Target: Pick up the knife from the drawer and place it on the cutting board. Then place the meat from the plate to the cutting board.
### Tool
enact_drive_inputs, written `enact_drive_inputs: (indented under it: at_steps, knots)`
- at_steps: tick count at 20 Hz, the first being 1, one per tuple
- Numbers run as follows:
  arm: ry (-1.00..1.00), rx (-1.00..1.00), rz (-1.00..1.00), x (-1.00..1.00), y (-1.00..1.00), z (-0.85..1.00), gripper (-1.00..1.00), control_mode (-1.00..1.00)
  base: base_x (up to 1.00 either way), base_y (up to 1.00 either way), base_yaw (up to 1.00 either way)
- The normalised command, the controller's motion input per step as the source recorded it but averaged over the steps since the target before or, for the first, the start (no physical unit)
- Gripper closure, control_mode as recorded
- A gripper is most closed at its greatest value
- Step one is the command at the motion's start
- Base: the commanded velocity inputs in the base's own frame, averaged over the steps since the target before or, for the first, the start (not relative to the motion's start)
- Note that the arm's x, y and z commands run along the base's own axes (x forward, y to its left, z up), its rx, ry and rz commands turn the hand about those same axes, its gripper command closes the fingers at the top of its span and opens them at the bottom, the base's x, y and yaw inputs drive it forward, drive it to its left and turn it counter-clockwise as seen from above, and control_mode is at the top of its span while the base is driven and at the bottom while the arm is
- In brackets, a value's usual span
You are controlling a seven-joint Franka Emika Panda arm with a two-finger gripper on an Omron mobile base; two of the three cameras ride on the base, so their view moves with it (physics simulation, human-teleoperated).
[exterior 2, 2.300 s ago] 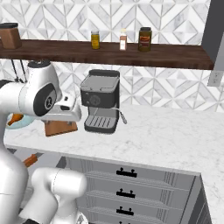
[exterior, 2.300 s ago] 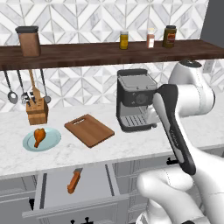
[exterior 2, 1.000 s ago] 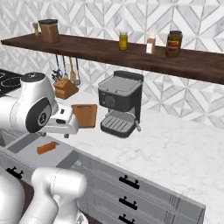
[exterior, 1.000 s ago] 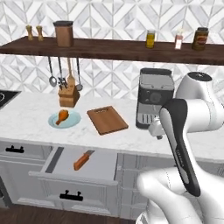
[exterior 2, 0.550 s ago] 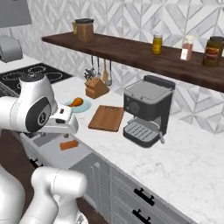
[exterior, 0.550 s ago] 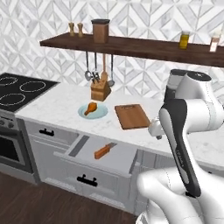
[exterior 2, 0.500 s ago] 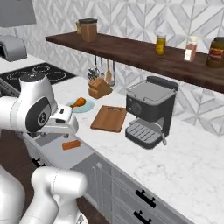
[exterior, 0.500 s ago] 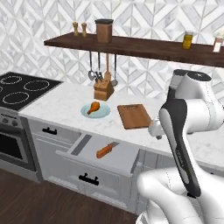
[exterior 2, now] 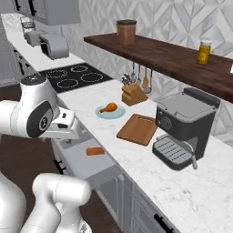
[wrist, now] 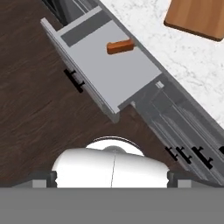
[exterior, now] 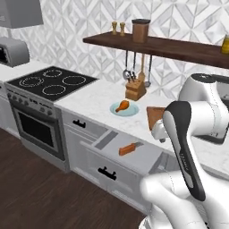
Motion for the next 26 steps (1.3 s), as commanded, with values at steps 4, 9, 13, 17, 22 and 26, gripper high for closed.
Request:
enact_drive_inputs:
  at_steps: [4,9,13,17,22,26]
  knots:
    - [0.00,0.00,0.00,0.00,0.00,0.00,-1.00,1.00,0.04,-0.09,0.31]
    - [0.00,0.00,0.00,0.00,0.00,0.00,-1.00,1.00,0.00,-0.06,0.34]
    - [0.00,0.00,0.00,0.00,0.00,0.00,-1.00,1.00,0.00,-0.02,0.31]
    - [0.00,0.00,0.00,0.00,0.00,0.00,-1.00,1.00,0.01,-0.07,0.26]
    - [0.00,0.00,0.00,0.00,0.00,0.00,-1.00,1.00,0.00,-0.28,0.24]
    - [0.00,0.00,0.00,0.00,0.00,0.00,-1.00,1.00,0.00,-0.47,0.16]
